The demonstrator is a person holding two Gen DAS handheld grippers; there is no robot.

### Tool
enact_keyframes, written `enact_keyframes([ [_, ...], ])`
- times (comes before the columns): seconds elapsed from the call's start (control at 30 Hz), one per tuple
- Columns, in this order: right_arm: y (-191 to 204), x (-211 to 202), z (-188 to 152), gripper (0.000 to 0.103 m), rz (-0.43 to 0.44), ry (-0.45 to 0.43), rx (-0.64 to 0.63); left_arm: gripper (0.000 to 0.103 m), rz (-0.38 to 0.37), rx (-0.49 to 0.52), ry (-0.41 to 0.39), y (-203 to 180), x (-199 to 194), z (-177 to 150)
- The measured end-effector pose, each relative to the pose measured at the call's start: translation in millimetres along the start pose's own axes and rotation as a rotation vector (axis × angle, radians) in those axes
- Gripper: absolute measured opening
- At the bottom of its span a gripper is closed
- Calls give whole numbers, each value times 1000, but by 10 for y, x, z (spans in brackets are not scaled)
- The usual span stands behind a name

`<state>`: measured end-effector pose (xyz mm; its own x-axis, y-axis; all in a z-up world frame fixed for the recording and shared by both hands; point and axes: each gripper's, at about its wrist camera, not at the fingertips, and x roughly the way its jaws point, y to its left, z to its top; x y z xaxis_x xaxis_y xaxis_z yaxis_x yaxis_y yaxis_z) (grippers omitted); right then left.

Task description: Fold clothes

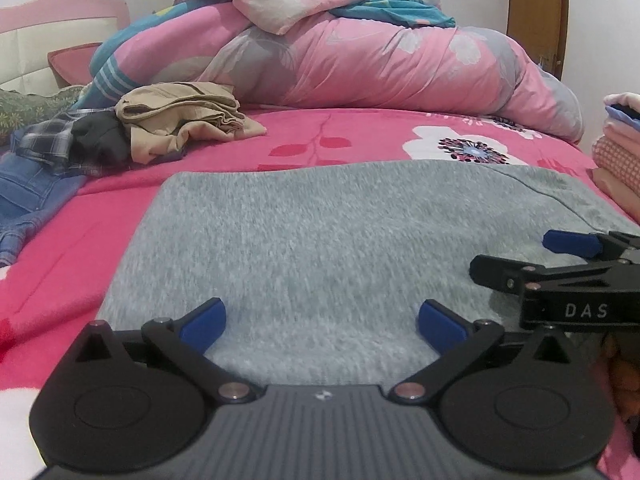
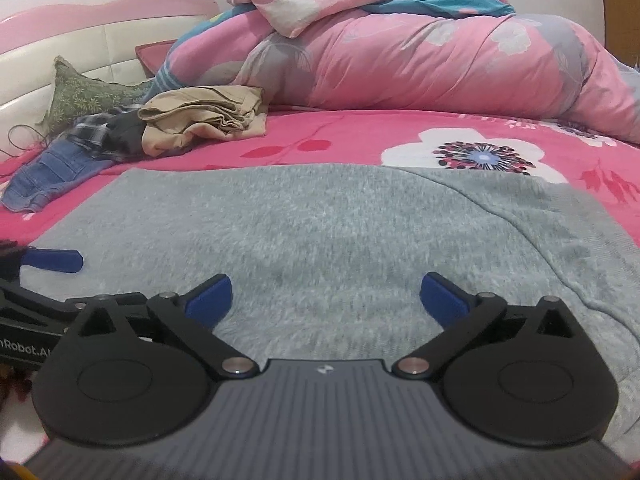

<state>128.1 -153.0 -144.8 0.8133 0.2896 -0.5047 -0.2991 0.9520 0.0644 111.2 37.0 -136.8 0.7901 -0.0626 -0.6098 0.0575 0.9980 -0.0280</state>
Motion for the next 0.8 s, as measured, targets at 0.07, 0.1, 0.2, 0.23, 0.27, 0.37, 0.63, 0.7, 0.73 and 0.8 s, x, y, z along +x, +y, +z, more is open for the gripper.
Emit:
enact_keyframes([
  [0.07, 7, -2, 0, 102, 0, 0, 0, 103, 7, 1, -6, -10, -5, -8],
  [0.1, 10, -3, 0, 102, -1, 0, 0, 103, 11, 2, -9, -18, -8, -15],
  [0.2, 19, -3, 2, 102, -5, 1, -3, 103, 17, 2, -23, -30, -20, -39],
  [0.23, 15, 0, 3, 102, -4, 2, -3, 103, 16, 1, -29, -29, -24, -48],
  [0.27, 12, 0, 3, 102, -3, 1, -2, 103, 16, 0, -36, -29, -29, -58],
  [0.37, -6, -4, 2, 102, 3, -4, 6, 103, 18, -6, -64, -25, -47, -96],
  [0.63, -58, -17, 0, 102, 24, -14, 33, 103, 41, -12, -92, -48, -88, -145],
  [0.7, -62, -17, -2, 102, 26, -16, 35, 103, 51, -6, -95, -67, -98, -150],
  [0.73, -68, -19, -3, 102, 28, -17, 38, 103, 54, -3, -96, -74, -101, -152],
  [0.8, -88, -28, -6, 102, 37, -23, 49, 103, 55, -3, -93, -73, -105, -151],
])
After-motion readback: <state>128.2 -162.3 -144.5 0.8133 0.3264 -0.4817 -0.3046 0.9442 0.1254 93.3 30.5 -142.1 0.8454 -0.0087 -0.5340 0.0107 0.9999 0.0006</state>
